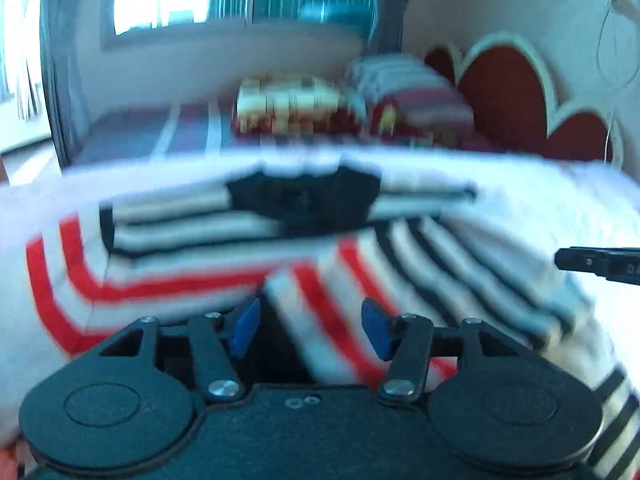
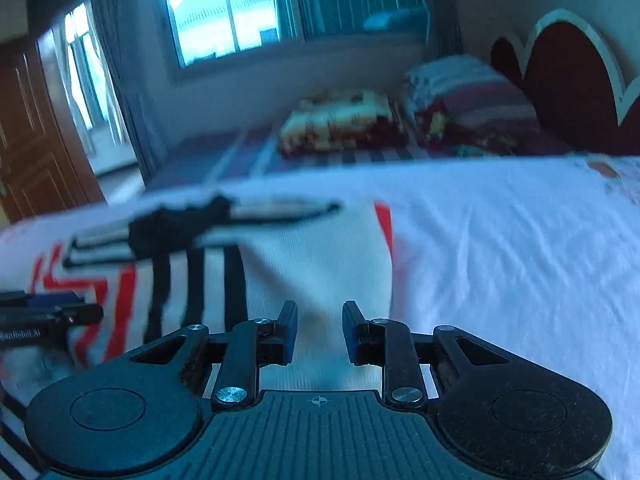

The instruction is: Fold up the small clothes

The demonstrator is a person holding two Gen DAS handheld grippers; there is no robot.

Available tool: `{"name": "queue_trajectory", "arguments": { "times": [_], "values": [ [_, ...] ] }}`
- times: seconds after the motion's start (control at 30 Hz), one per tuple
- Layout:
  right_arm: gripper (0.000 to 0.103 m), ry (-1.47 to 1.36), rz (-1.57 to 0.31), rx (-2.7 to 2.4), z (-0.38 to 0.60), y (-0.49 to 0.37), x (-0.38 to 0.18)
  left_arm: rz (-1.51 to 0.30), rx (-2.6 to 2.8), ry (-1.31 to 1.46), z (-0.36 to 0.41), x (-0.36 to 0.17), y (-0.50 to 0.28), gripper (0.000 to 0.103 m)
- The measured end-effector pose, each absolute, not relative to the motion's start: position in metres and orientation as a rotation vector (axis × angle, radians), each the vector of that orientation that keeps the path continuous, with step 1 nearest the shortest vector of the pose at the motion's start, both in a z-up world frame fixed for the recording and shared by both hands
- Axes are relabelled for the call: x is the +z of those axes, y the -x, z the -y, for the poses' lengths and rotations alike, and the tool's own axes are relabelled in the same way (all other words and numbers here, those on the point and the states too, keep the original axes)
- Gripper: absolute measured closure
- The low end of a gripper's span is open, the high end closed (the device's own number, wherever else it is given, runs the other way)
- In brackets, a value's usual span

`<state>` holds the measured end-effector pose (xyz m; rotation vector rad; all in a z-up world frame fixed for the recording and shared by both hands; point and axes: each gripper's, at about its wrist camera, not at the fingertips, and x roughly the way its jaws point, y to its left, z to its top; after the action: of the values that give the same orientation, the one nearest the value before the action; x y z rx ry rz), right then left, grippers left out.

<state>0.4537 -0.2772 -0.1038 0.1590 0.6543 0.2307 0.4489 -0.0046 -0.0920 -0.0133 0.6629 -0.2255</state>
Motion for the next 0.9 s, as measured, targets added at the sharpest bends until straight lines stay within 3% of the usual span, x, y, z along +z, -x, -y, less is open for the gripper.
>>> {"name": "queue_trajectory", "arguments": {
  "times": [0.23,0.33,0.43,0.53,0.7,0.9],
  "values": [
    [0.078,-0.038,-0.681,0.291,0.254,-0.527,-0.122,-0.656,-0.288,0.013,0.070,-0.097,-0.480,0.047],
    [0.078,-0.038,-0.683,0.194,0.277,-0.546,-0.133,-0.693,-0.169,-0.075,0.067,-0.110,-0.488,0.051],
    [0.078,-0.148,-0.719,0.164,0.314,-0.559,-0.144,-0.677,-0.109,-0.027,0.041,-0.116,-0.478,0.047],
    [0.078,-0.143,-0.708,0.186,0.320,-0.555,-0.138,-0.679,-0.079,-0.056,0.052,-0.108,-0.477,0.051],
    [0.078,-0.142,-0.627,0.264,0.318,-0.508,-0.112,-0.599,-0.063,-0.011,0.064,-0.090,-0.447,0.047],
    [0.078,-0.047,-0.683,0.341,0.298,-0.462,-0.124,-0.678,-0.034,-0.007,0.069,-0.116,-0.426,0.042]
  ]
}}
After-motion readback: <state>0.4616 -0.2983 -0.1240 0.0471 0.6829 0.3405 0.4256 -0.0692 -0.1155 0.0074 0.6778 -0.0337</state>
